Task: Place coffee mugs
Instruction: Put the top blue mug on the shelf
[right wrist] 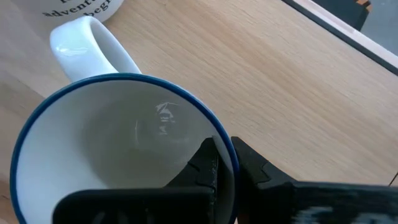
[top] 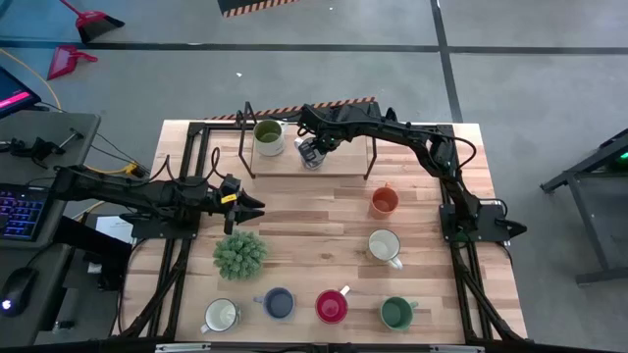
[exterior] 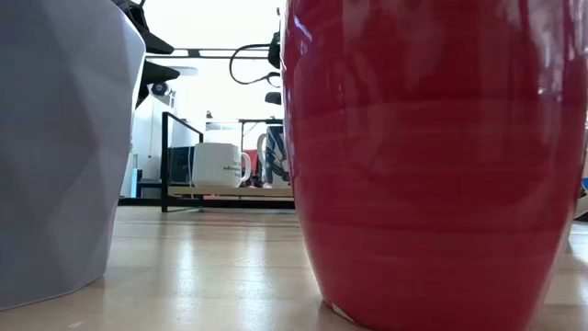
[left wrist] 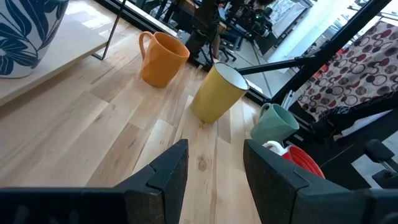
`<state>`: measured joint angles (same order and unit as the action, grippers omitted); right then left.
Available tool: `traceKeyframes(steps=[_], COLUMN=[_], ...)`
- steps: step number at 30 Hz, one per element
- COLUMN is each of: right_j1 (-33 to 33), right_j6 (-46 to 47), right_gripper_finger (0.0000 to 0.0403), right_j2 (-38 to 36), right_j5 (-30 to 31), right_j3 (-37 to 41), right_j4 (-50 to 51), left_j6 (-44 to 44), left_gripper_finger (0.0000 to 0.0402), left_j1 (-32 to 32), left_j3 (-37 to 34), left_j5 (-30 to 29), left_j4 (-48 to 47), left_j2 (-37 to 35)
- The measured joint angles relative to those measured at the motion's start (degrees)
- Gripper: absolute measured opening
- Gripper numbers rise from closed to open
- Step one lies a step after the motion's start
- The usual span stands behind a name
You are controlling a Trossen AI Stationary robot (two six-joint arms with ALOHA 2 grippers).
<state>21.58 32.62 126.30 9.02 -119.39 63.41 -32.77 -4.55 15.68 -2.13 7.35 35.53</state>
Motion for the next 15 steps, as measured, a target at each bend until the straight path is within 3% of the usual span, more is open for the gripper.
traceKeyframes(steps=[6, 15], right_j1=[-0.17, -0.17], right_j6=[-1.28, -1.61], right_gripper_finger=[0.0003, 0.0047], right_j2=[0.15, 0.42], right_j5=[-0.12, 1.00], right_j3=[0.04, 0.09], right_j4=[-2.46, -3.96], left_j6=[0.00, 0.00], left_gripper_finger=[0.0142, 0.0142], left_j1=[0.02, 0.02], left_j3=[0.00, 0.00], left_j5=[0.00, 0.00], left_j4=[-0.01, -0.01], left_j2=[0.00, 0.00])
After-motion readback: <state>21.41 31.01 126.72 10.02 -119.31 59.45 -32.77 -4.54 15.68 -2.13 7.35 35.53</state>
